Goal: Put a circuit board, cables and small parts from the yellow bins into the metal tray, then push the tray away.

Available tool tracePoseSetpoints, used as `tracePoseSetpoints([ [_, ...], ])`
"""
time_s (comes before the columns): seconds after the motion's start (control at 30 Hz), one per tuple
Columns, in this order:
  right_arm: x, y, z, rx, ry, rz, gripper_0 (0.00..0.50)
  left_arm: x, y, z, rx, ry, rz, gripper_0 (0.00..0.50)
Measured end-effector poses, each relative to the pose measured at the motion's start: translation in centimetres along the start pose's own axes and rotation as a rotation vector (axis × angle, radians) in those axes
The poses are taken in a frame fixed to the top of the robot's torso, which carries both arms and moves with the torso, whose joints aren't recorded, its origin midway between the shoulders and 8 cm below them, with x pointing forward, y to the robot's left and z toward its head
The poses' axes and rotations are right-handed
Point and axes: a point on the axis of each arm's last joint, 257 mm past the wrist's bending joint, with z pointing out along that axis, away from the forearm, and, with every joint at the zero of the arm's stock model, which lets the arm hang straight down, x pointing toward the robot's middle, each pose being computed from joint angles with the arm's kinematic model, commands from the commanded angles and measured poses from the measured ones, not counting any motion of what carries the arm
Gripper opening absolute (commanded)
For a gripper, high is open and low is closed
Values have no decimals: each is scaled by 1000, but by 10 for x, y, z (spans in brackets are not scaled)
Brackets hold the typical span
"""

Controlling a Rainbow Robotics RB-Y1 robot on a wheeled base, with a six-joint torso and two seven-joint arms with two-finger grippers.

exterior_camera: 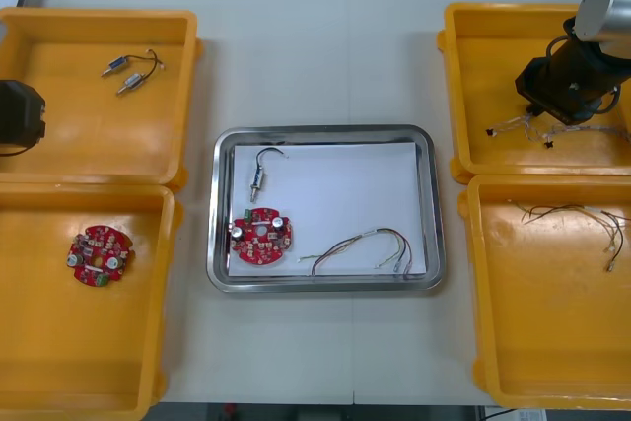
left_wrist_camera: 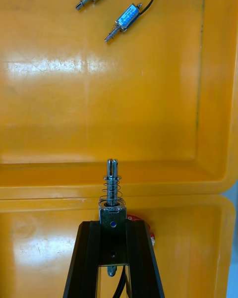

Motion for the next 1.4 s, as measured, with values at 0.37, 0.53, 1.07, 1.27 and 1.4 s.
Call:
tracePoseSetpoints([
  [0.37,-4,30,-51,-51,22,-43,0,0,0,0,-1,0,0,0],
  [0.53,-5,31,-74,-41,29,-121,0,0,0,0,-1,0,0,0],
  [1.07,-8,12,-134,12,55,-536,0,0,1,0,-2,0,0,0],
  [1.27,-5,10,-143,-13,76,-746,0,0,1,0,-2,0,-1,0],
  [1.4,-2,15,-147,-57,84,-794,0,0,1,0,-2,0,-1,0],
])
